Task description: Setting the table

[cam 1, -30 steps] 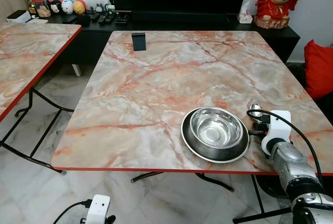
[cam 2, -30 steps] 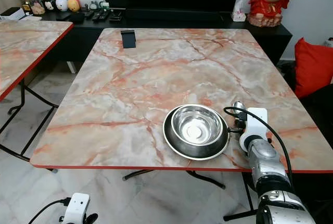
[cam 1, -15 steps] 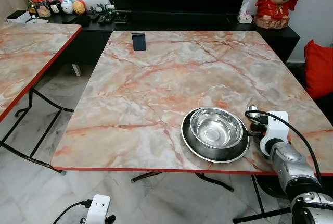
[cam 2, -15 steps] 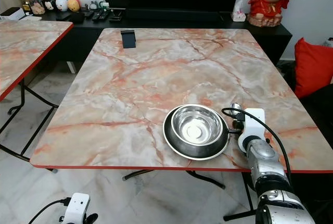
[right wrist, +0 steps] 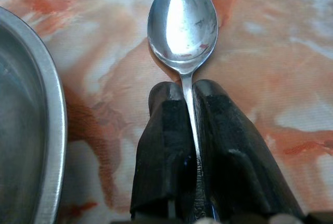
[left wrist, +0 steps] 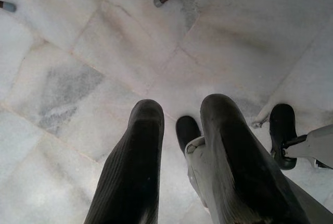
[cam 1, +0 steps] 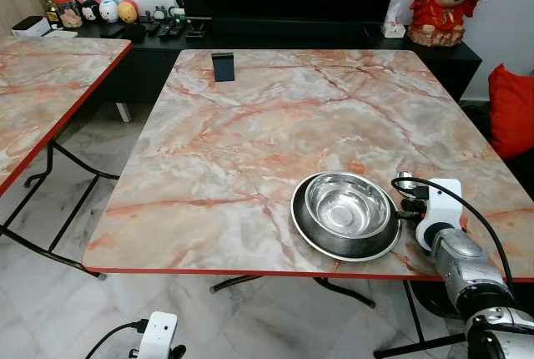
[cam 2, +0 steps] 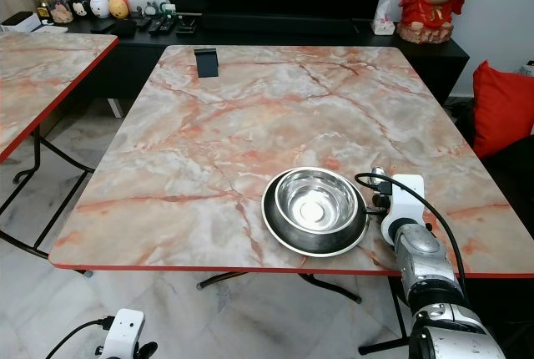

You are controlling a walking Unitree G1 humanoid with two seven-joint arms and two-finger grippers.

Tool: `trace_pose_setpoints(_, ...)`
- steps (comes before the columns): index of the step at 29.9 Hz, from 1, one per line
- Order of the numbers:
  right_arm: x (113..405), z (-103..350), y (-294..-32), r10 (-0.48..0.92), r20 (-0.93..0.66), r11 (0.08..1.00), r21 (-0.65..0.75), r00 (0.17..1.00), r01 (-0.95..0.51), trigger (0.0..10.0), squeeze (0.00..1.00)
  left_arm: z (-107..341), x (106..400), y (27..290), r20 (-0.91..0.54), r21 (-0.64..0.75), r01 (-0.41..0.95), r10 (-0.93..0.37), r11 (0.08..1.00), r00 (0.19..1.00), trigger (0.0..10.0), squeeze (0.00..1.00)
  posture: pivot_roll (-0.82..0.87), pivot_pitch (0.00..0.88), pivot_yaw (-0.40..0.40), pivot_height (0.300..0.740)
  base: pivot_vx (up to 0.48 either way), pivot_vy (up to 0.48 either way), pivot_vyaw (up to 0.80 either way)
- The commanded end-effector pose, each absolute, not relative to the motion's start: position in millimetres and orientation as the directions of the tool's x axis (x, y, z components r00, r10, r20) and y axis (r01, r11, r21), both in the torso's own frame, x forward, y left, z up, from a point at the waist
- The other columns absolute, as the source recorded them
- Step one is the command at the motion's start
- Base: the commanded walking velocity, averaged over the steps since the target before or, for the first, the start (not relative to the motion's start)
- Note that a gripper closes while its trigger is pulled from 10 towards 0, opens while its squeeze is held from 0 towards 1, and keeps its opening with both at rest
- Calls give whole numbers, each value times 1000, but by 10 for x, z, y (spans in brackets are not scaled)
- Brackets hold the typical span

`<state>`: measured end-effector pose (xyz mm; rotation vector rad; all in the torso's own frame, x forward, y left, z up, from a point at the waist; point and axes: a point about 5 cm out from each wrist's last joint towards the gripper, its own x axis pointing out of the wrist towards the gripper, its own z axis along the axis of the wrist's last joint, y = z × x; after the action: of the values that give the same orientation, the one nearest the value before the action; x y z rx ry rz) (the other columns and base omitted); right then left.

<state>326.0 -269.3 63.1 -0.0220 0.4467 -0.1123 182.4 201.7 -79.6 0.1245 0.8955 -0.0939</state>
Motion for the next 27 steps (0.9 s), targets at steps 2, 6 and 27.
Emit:
trace_pose_setpoints(2, 3221, 554, -2683, -115, -469, 993, -45, 876, 107, 10000, 192, -817, 1787, 2030, -801, 76, 147, -27, 986, 598, 10000, 0, 17, 0, -6, 740, 0, 0, 0)
trace_pose_setpoints(6, 3222, 553, -2681, -115, -469, 993, -44, 876, 107, 10000, 682, -820, 1776, 2042, -802, 77, 145, -25, 986, 597, 10000, 0, 19, 0, -6, 740, 0, 0, 0)
trace_pose_setpoints(27, 3229, 564, -2686, -130, -456, 991, -54, 880, 119, 10000, 0, -810, 1799, 2032, -798, 76, 152, -31, 985, 601, 10000, 0, 22, 0, -1, 740, 0, 0, 0)
